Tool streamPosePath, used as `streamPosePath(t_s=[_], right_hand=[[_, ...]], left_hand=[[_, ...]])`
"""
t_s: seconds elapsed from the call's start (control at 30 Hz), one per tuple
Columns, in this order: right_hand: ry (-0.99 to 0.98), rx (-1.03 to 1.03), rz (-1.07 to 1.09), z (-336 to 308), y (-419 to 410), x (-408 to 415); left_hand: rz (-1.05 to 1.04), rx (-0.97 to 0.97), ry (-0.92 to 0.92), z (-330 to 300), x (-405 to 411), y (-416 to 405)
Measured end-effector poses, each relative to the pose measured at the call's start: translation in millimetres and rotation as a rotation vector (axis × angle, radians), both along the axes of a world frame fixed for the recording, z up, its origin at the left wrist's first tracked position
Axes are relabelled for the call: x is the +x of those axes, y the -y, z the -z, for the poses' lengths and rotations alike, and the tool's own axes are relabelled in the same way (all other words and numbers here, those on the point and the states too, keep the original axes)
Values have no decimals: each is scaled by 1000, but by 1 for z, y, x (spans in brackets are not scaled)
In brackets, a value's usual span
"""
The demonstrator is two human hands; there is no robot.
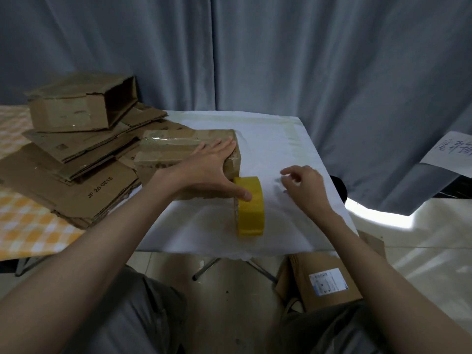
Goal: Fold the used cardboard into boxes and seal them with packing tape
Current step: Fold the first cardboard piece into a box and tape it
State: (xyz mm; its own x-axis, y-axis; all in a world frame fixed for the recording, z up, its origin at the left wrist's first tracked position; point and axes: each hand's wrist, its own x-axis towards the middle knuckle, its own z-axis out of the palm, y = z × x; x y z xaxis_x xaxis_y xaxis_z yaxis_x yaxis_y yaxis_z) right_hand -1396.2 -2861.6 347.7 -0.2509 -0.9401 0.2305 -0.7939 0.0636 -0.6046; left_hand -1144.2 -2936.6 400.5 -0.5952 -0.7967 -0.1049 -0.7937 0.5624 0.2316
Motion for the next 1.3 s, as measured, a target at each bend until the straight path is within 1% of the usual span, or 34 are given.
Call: streamPosePath(t_s=[0.03, 0.07, 0.13, 0.17, 0.23, 0.33, 0.37, 0.43, 0.57, 0.67, 0.7, 0.77, 0.83, 0.9, 0.93, 1.0, 1.07, 1.13, 1.3], right_hand=[[191, 43, -44, -10, -2, 13], [373, 135, -99, -19, -5, 26], [636, 333, -181, -29, -13, 47], [724, 391, -199, -30, -15, 53], [860, 431, -203, -30, -20, 57], [979, 400, -159, -27, -26, 52], [1005, 376, -146, -25, -27, 49], [1021, 325, -124, -23, -31, 43], [1030, 227, -131, -23, -39, 33], [1073, 144, -210, -25, -43, 34], [1085, 118, -243, -25, -45, 35], [1079, 82, -276, -24, -47, 37], [1029, 63, -274, -22, -50, 38], [955, 48, -278, -18, -53, 39], [929, 38, -289, -16, -55, 39], [905, 9, -319, -12, -57, 41], [891, -13, -334, -11, -58, 42], [873, -18, -340, -10, -61, 43], [874, -15, -341, -6, -65, 41]], left_hand=[[-2, -8, 4, 1, 0, -1], [-6, -16, 5, 3, -1, -2], [-11, -30, -1, 5, -2, -4], [-7, -33, -4, 5, -1, -5], [-5, -27, -31, 4, 1, -7], [-54, -10, -193, -4, 1, -4], [-63, -40, -252, -7, -1, -2], [-51, -182, -267, -10, -6, 3], [-38, -441, -166, 1, -9, 4], [11, -569, -203, 12, -7, 5], [23, -569, -231, 12, -6, 6], [18, -499, -310, 9, -6, 8], [-4, -404, -425, 5, -5, 6], [10, -382, -524, 2, -8, -3], [40, -386, -541, 0, -11, -10], [93, -336, -495, -3, -21, -26], [114, -273, -379, -5, -32, -37], [123, -262, -301, -4, -38, -44], [129, -281, -337, 0, -42, -56]])
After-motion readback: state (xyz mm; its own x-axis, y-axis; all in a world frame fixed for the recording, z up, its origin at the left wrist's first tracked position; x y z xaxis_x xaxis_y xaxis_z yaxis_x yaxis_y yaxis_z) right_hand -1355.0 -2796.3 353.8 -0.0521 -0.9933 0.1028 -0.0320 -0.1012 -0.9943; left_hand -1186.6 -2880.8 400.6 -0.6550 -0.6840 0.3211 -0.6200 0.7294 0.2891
